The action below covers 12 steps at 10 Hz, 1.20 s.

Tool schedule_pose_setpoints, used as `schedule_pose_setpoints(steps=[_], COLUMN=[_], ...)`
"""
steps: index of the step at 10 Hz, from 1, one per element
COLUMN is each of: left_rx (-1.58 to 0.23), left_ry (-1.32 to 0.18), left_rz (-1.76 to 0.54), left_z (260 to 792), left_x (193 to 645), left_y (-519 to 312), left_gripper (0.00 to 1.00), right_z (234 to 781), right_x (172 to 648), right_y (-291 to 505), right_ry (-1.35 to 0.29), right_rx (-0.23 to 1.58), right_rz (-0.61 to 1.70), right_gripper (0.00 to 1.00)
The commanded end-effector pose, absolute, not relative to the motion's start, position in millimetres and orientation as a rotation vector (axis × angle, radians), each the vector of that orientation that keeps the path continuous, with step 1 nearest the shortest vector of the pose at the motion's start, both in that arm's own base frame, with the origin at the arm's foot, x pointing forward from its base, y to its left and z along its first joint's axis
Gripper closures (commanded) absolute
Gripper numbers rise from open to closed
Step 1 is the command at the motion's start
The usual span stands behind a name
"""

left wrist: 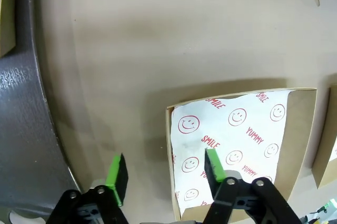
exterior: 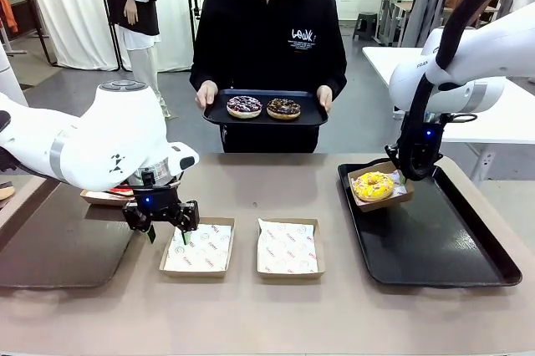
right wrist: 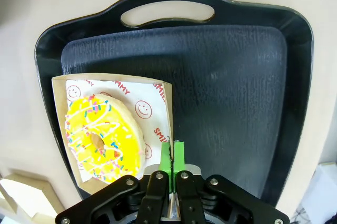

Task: Individually package the donuts and arrange them on the tray.
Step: Place the picked Paper togo box on the Handle tray while simultaneously picking up another Paper togo box from the table with the other hand.

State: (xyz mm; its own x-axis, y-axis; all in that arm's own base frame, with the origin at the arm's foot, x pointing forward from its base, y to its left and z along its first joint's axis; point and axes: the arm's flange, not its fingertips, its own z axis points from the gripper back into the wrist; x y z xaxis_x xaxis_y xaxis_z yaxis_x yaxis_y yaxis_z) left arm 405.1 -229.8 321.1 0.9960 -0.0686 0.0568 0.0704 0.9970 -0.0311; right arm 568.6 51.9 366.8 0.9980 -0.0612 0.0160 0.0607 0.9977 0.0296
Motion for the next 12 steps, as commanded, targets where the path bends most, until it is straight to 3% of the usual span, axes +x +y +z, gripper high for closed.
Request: schedule_pose_setpoints(steps=[1, 2, 3, 4, 12], left_rx=[-0.057, -0.058, -0.057, -0.058, -0.055], left_ry=[-0.069, -0.066, -0.063, -0.063, -0.069], left_rz=[-0.078, -0.080, -0.081, -0.081, -0.051], left_z=[321.4, 321.7, 321.9, 322.6, 331.9], left_x=[403.6, 403.5, 403.7, 404.0, 406.3], left_y=[-227.4, -227.6, -227.4, -227.2, -225.2], left_gripper=[0.63, 1.00, 1.00, 1.00, 1.00], right_z=[368.2, 368.7, 368.9, 369.1, 383.8], right_x=[572.0, 572.1, 572.5, 572.6, 562.2], right_y=[54.4, 54.3, 53.9, 53.4, 44.4], right_ry=[-0.011, -0.012, -0.013, -0.014, -0.046], right_rx=[0.024, 0.025, 0.025, 0.025, 0.077], right_rz=[-0.065, -0.066, -0.067, -0.068, -0.100], right_gripper=[0.40, 0.00, 0.38, 0.00, 0.00])
